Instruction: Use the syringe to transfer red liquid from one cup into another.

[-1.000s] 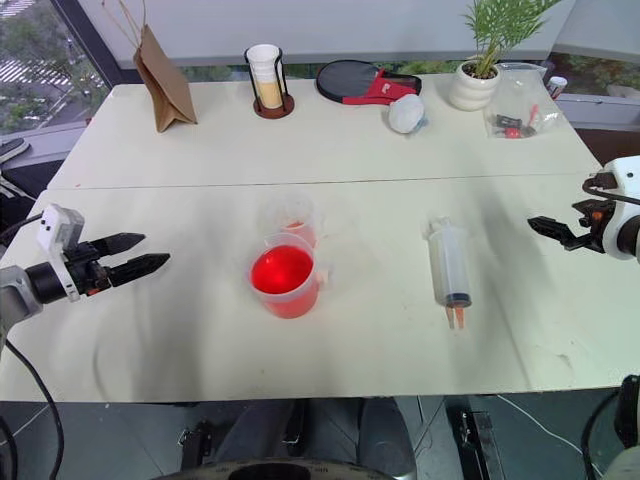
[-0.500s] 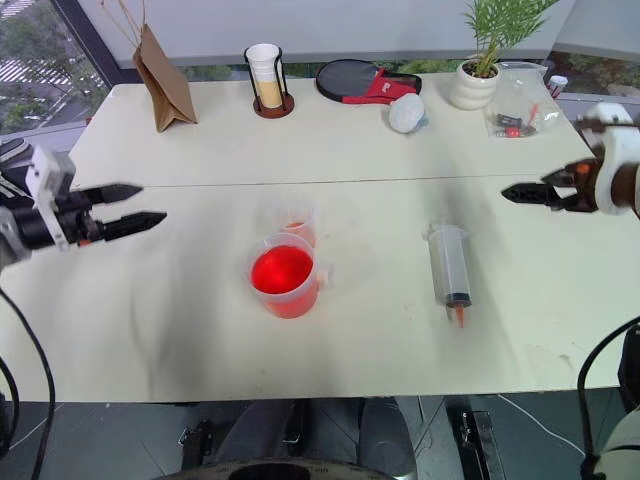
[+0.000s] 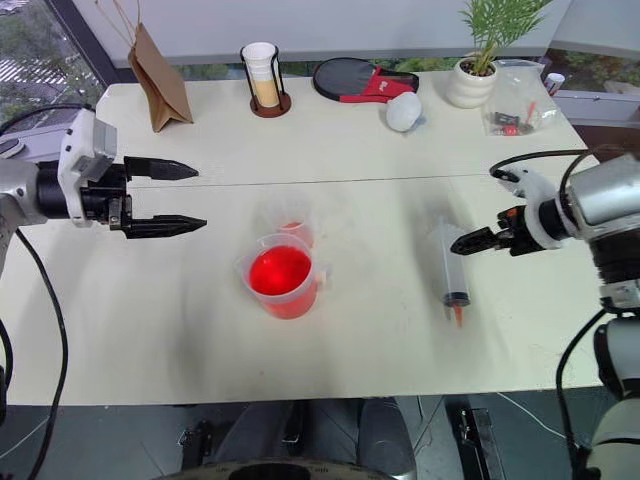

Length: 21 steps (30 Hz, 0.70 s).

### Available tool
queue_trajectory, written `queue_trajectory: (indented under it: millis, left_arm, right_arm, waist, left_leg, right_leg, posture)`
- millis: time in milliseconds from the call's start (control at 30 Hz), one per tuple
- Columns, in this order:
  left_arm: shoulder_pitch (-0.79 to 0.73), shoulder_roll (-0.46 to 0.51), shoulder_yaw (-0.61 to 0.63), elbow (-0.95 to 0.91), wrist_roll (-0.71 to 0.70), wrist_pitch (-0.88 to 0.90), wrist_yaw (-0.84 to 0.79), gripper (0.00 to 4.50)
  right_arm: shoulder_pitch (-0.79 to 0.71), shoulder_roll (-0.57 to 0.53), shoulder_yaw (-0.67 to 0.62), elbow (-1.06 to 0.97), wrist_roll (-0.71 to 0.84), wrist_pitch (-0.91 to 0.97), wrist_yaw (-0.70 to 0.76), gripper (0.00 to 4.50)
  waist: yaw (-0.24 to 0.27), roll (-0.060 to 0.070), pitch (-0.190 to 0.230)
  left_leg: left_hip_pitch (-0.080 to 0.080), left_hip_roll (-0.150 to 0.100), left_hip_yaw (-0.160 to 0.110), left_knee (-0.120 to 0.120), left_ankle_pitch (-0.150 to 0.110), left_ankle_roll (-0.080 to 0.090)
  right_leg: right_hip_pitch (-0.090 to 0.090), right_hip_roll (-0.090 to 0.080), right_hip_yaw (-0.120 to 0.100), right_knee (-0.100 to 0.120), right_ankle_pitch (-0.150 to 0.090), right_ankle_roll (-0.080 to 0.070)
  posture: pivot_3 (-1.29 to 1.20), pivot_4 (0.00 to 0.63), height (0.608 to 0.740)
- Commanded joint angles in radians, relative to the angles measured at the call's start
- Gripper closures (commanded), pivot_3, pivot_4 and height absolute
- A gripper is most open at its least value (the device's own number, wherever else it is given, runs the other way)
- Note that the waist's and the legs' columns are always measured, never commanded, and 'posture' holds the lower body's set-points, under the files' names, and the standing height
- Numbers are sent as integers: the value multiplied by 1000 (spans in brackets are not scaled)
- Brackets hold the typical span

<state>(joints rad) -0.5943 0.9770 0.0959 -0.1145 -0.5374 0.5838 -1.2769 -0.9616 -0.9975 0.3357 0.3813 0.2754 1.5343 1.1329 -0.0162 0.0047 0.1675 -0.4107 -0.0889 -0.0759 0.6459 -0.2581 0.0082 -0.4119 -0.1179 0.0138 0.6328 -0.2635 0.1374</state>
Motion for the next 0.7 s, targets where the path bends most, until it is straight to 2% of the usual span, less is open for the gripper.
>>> queue_trajectory:
  millis: [33,100,200,300,367,500,567,633,700]
  left_arm:
    - [2,-11,24,-43,-25,11,28,41]
    - [10,-28,28,-47,-29,12,51,41]
    - [36,-41,35,-55,-24,9,83,0]
    - [61,-34,58,-78,-44,22,95,0]
    - [67,-35,68,-77,-43,20,112,0]
    - [81,-31,56,-67,-22,-1,124,0]
    - [88,-22,61,-41,-15,-9,116,0]
    - [82,-17,79,-2,-26,-9,99,0]
    - [50,-13,85,59,-24,-16,86,0]
  right_arm:
    - [-53,22,-5,0,24,43,-48,0]
    - [-41,53,12,-1,13,11,-85,0]
    - [-12,104,11,29,-23,-38,-171,827]
    - [3,119,1,30,-25,-44,-213,2365]
    - [19,133,-8,17,-21,-29,-240,3069]
    - [32,146,-37,-31,-16,-47,-280,3082]
    - [-12,154,-80,-37,3,-71,-272,3082]
    - [-101,181,-154,-31,57,-72,-236,3082]
    - [-215,209,-282,-75,153,-166,-163,3082]
  waist:
    - [2,0,0]
    - [5,0,0]
    - [4,-1,0]
    - [4,-2,0]
    - [3,-3,-1]
    - [2,-7,-3]
    - [0,-7,-3]
    - [-4,-5,-1]
    - [-9,1,2]
  left_leg:
    - [0,0,0,0,0,0]
    - [0,0,0,0,0,0]
    - [0,-1,-1,1,0,0]
    - [0,-1,-1,1,1,-2]
    - [0,-1,-1,1,1,-2]
    - [1,-1,-1,2,0,0]
    - [2,-1,-1,2,0,0]
    - [2,-1,-1,2,0,0]
    - [2,0,1,1,1,-1]
  right_leg:
    - [0,0,0,0,0,0]
    - [0,0,0,0,0,0]
    - [1,0,0,0,0,0]
    - [0,0,0,2,0,0]
    - [1,0,0,1,0,0]
    - [2,1,0,1,0,0]
    - [3,1,0,1,0,0]
    - [2,1,0,2,0,0]
    - [0,1,0,3,0,0]
  posture:
    - [0,150,739]
    - [0,150,739]
    - [0,150,739]
    - [0,150,739]
    - [0,150,739]
    - [0,150,739]
    - [0,150,739]
    - [0,150,739]
    - [0,150,739]
